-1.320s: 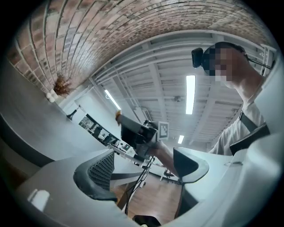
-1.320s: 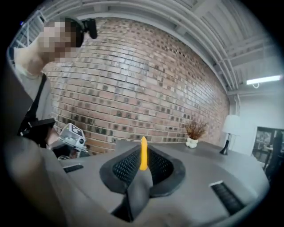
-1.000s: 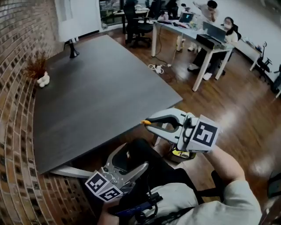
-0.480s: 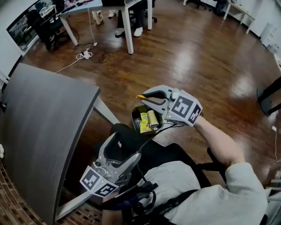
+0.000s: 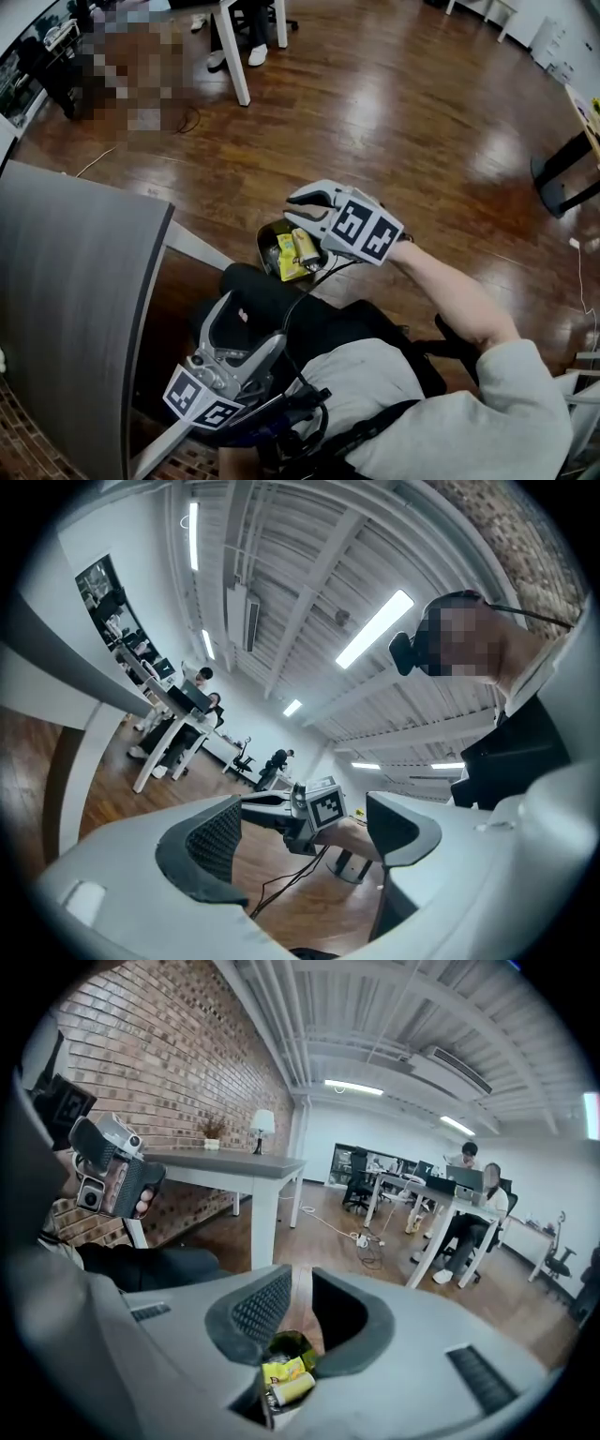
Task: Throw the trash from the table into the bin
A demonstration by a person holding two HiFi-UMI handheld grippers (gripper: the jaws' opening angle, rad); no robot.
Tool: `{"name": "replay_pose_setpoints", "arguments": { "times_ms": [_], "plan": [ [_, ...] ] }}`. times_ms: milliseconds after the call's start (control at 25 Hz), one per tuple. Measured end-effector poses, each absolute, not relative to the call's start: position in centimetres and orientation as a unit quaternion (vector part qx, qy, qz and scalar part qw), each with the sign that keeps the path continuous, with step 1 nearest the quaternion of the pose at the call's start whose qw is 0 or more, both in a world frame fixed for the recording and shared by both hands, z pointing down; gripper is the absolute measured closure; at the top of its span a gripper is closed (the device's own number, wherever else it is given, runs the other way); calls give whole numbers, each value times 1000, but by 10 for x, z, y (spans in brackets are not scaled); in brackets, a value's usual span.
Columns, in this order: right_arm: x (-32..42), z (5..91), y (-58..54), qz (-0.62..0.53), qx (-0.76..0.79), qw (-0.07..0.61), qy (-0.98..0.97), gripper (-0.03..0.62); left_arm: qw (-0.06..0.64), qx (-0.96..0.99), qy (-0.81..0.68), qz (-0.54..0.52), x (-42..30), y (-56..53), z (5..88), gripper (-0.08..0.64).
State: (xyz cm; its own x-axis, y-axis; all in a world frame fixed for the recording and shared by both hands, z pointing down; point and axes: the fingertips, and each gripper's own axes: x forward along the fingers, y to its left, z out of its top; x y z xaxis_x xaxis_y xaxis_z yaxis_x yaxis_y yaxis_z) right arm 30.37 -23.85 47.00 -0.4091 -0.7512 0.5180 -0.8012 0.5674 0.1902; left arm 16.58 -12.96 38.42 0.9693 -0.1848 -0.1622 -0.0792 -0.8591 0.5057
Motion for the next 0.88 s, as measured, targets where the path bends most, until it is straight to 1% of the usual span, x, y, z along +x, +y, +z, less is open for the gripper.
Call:
{"name": "replay_pose_setpoints", "arguments": {
  "times_ms": [160, 360, 600, 880],
  "plan": [
    [302, 459, -241, 41, 470, 267, -841, 510, 259, 956, -80, -112, 154, -131, 382, 161],
    [285, 437, -244, 8, 462, 246, -852, 511, 248, 957, -95, -119, 138, -131, 376, 161],
    [255, 431, -236, -29, 437, 257, -862, 514, 214, 965, -105, -111, 123, -125, 366, 161],
    [241, 424, -231, -46, 418, 252, -871, 512, 206, 962, -124, -129, 110, -125, 355, 161]
  ]
}}
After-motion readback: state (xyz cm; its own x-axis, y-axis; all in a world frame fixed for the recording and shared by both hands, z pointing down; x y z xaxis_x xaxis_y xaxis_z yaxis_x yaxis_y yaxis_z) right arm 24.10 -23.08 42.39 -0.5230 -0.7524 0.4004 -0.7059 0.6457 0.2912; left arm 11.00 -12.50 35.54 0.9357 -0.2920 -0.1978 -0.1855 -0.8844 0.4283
